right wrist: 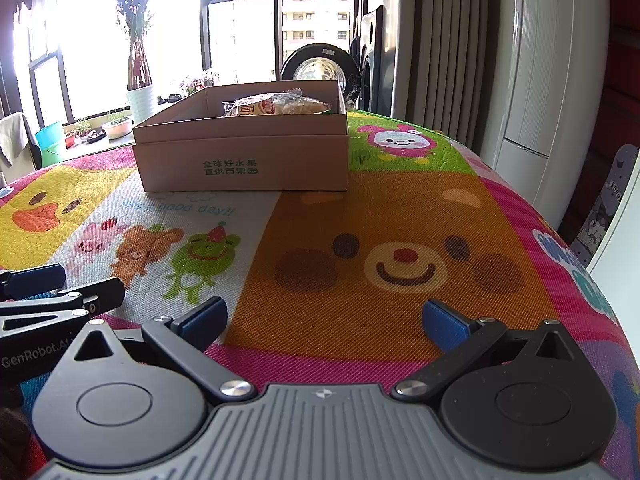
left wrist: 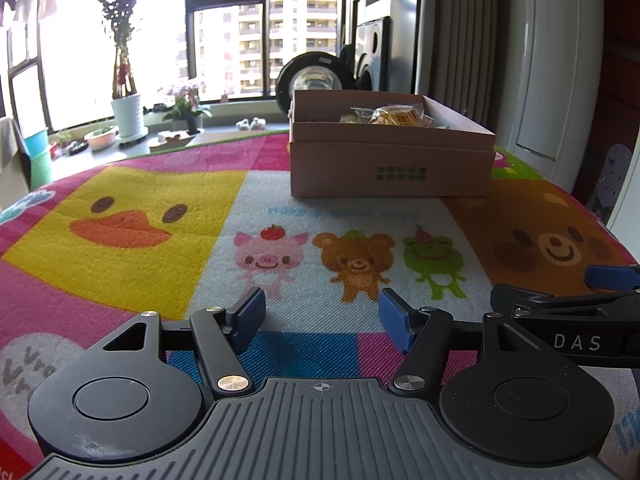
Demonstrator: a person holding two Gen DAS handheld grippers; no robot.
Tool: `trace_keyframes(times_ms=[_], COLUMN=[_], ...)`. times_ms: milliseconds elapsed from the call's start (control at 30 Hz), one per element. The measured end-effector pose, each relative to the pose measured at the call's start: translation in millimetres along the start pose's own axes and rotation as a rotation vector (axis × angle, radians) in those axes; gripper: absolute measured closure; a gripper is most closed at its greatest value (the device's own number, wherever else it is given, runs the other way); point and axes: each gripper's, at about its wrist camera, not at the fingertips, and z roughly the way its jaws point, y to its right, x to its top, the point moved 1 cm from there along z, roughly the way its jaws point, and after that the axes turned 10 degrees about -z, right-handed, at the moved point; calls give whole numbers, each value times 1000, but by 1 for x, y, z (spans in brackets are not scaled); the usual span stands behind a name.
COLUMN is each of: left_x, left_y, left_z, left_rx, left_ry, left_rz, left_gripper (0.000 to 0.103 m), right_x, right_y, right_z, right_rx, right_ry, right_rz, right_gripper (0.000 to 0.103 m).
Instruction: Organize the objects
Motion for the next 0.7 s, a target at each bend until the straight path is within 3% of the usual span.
trace_keyframes(times_ms=[700], left_x=[0], left_y=[-1], left_z=[1], left_rx=[5], left_ry=[1], left_rz=[4], left_gripper=[35], right_x=[0], right_y=[0], right_z=[0], right_rx=[0], right_ry=[0], right_rz=[0], right_gripper=[0])
